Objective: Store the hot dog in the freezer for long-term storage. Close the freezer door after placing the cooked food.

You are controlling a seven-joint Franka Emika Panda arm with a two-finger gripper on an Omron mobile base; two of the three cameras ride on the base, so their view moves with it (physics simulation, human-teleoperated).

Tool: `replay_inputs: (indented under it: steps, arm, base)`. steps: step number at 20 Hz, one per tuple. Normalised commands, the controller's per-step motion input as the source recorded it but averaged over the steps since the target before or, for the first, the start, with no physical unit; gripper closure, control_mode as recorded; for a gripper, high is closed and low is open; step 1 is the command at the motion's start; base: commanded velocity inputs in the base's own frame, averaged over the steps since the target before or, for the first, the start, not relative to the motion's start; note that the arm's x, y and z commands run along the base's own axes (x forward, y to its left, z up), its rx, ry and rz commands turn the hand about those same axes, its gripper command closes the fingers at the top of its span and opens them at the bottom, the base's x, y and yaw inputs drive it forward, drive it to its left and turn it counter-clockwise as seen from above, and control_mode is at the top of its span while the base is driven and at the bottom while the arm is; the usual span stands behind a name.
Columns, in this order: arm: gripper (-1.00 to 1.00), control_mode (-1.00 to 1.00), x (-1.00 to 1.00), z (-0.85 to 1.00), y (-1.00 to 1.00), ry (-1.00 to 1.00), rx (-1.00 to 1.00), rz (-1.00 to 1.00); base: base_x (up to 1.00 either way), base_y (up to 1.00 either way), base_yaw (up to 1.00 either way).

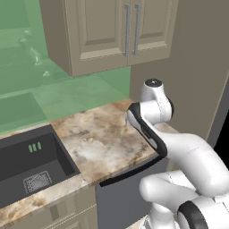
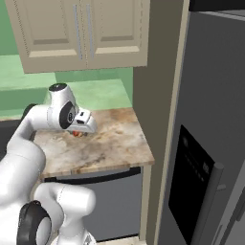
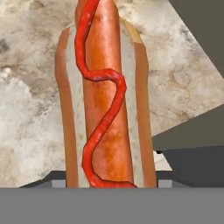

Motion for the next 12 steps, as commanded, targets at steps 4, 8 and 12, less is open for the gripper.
replay_inputs:
  steps: [4,8,12]
  arm:
    - [1.00,-1.00,-0.44,0.54,-0.26,0.00,0.00,-0.02]
    - [1.00,-1.00,-0.59,0.52,-0.13,0.00,0.00,-0.01]
    - [1.00,-1.00,-0.68,0.59,-0.20,0.00,0.00,0.00]
  base:
    - [0.00,0.00,0.00]
    - [0.00,0.00,0.00]
    - [0.00,0.00,0.00]
